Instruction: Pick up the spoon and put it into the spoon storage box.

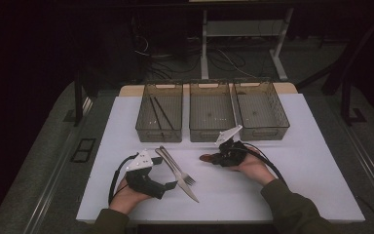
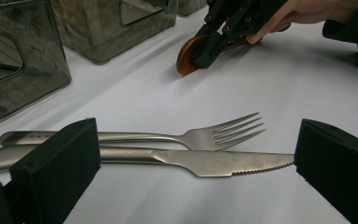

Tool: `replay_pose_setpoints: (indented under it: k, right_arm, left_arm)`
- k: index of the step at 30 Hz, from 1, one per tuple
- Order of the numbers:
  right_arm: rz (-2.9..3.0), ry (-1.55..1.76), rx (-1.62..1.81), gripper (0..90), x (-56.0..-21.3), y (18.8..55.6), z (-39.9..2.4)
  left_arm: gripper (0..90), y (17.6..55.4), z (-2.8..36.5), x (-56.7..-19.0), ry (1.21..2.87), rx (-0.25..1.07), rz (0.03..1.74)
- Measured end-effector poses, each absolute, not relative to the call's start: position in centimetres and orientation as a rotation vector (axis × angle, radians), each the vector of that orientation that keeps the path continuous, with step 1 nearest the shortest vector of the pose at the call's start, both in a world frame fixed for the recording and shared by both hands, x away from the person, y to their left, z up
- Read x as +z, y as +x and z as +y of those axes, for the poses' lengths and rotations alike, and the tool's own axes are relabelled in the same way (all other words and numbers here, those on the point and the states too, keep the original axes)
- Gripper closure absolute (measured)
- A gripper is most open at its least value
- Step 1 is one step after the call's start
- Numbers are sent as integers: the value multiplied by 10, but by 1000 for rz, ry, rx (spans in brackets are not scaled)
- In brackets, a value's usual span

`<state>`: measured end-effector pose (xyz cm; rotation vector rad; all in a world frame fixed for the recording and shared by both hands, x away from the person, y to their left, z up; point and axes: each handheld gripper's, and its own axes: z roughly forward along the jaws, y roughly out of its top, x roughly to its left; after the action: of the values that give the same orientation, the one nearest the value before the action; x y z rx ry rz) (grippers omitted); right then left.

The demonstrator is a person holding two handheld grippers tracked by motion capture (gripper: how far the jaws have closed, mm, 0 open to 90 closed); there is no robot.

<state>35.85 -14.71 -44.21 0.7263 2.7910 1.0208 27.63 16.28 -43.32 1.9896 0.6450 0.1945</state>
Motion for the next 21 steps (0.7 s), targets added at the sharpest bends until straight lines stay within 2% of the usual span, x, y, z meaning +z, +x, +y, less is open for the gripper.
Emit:
replay_pose_setpoints:
  k: [21]
  right_arm:
    - [2699, 823, 1113, 801, -424, 361, -163]
  left_arm:
    - [0, 276, 163, -433, 1992, 193, 646]
